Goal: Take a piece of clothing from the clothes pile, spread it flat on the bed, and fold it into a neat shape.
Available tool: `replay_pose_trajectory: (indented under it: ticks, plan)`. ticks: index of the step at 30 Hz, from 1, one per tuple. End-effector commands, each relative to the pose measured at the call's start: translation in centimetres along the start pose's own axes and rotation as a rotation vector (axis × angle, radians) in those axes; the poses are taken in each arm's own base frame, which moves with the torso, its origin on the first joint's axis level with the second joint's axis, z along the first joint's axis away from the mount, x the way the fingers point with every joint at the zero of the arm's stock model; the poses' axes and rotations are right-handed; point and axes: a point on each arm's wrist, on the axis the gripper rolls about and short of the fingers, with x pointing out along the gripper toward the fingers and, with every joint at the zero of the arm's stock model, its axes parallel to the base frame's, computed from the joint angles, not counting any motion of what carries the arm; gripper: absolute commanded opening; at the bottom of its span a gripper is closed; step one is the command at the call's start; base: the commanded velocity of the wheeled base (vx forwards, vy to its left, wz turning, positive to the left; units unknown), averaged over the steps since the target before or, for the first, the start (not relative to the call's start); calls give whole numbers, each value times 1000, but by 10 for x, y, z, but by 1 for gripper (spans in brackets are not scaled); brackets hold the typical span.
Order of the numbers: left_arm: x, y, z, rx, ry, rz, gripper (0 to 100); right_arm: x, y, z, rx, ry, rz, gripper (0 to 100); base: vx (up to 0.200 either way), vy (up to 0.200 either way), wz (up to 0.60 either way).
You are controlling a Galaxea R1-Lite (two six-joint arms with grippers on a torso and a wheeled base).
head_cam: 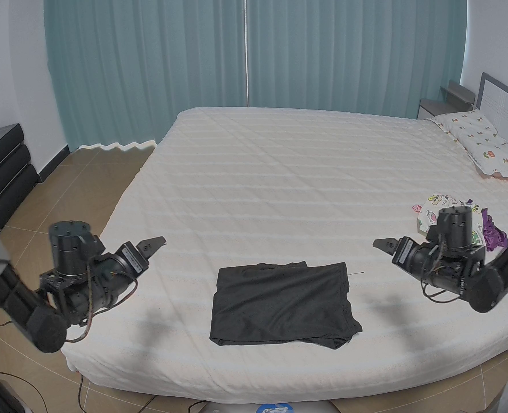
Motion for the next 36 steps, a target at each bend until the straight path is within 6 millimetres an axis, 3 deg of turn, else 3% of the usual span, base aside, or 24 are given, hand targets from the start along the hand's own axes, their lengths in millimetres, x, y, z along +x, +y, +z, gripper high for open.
replay_pose_trajectory:
  ticks: [1, 3, 5, 7, 12, 16, 22, 29, 36]
  plan:
    - [-129, -4, 11, 169, -201, -119, 100, -138, -22, 2, -148, -280, 89, 100, 0, 0, 0]
    - [-152, 0, 8, 189, -242, -109, 100, -158, -32, -5, -185, -329, 75, 100, 0, 0, 0]
    - [-161, 1, 8, 191, -259, -109, 100, -166, -36, -9, -200, -348, 67, 100, 0, 0, 0]
    - [-185, 6, 5, 219, -294, -66, 100, -190, -50, -22, -238, -419, 41, 100, 0, 0, 0]
    - [-216, 20, -6, 358, -354, 8, 100, -220, -61, -40, -230, -445, 10, 100, 0, 0, 0]
    - [-243, 35, -20, 478, -390, 33, 100, -250, -75, -73, -303, -425, 49, 100, 0, 0, 0]
    - [-260, 50, -33, 519, -428, 79, 100, -262, -94, -109, -424, -356, 60, 100, 0, 0, 0]
    - [-270, 65, -52, 562, -464, 178, 100, -264, -95, -110, -460, -374, 63, 100, 0, 0, 0]
    - [-257, 78, -63, 612, -497, 232, 100, -269, -96, -116, -454, -466, 47, 100, 0, 0, 0]
